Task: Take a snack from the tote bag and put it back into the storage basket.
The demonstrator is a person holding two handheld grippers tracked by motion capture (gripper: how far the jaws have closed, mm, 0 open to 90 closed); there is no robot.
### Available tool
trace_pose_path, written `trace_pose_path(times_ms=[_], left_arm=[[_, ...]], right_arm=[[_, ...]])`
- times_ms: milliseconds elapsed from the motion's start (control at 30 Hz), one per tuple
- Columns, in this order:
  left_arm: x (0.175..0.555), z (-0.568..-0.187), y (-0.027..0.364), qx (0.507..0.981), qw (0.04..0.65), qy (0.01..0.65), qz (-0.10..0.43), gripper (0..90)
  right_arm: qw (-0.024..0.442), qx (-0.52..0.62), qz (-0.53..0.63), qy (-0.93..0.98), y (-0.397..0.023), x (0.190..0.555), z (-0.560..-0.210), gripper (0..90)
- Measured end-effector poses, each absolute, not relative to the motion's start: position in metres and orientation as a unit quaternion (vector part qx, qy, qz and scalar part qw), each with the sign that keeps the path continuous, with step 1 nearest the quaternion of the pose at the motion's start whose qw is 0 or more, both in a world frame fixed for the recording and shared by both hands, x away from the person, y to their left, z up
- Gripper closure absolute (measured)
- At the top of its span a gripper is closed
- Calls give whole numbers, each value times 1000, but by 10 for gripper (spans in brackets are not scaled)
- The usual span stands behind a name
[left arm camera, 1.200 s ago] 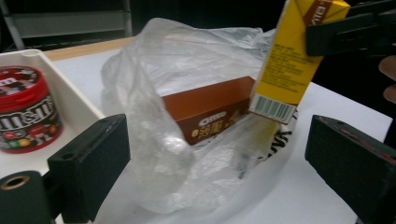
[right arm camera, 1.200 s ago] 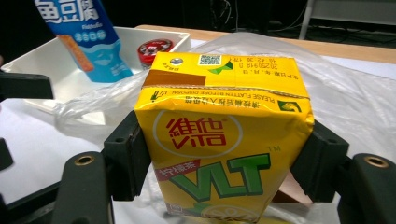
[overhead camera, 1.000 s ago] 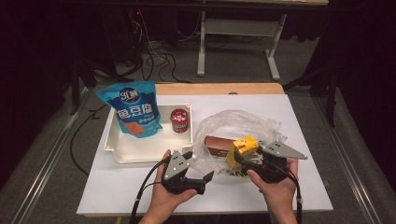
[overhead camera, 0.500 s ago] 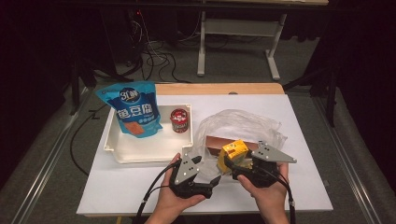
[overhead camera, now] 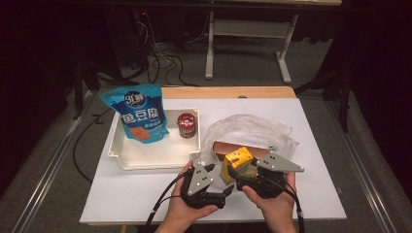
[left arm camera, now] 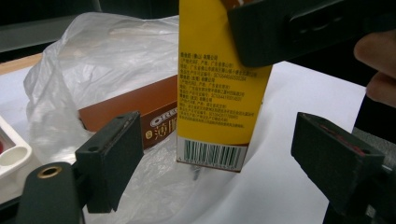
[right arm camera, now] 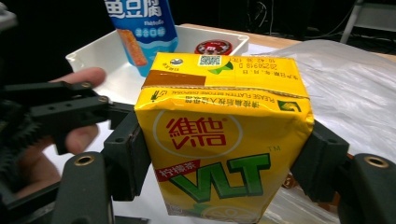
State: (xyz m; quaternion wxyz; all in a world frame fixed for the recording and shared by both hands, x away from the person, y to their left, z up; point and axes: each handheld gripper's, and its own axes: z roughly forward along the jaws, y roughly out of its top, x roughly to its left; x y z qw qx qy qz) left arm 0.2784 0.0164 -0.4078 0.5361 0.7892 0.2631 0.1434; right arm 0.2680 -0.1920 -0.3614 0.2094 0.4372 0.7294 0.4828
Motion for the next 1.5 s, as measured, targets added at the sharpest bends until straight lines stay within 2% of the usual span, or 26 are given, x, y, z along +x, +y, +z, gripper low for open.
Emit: trace_pose_path(times_ms=[267, 533, 667, 900, 933, 1033, 1433, 1467, 1500], left_arm=[[281, -412, 11, 793, 526, 266, 151, 259], [284, -414, 11, 796, 523, 268, 142, 442], [283, -414, 14, 796, 527, 259, 148, 480], [283, -410, 22, 790, 534, 258, 152, 502], [285, -410, 25, 790, 533, 264, 150, 504], [289, -410, 33, 786, 534, 273, 150, 505], [297, -400, 54, 765, 553, 288, 158, 504], [291, -398, 17, 559, 710, 420, 87, 504], [292, -396, 18, 550, 714, 424, 85, 505]], right_arm=[[199, 426, 486, 737, -184, 265, -361, 308], [186, 413, 490, 745, -177, 264, -363, 308], [176, 411, 498, 743, -178, 265, -364, 302], [175, 394, 520, 737, -181, 266, -362, 262], [173, 392, 535, 728, -185, 265, -359, 211], [174, 392, 551, 716, -194, 265, -354, 178], [195, 434, 531, 701, -227, 278, -365, 192], [196, 438, 529, 700, -229, 279, -367, 194], [199, 442, 524, 700, -231, 280, -370, 196]])
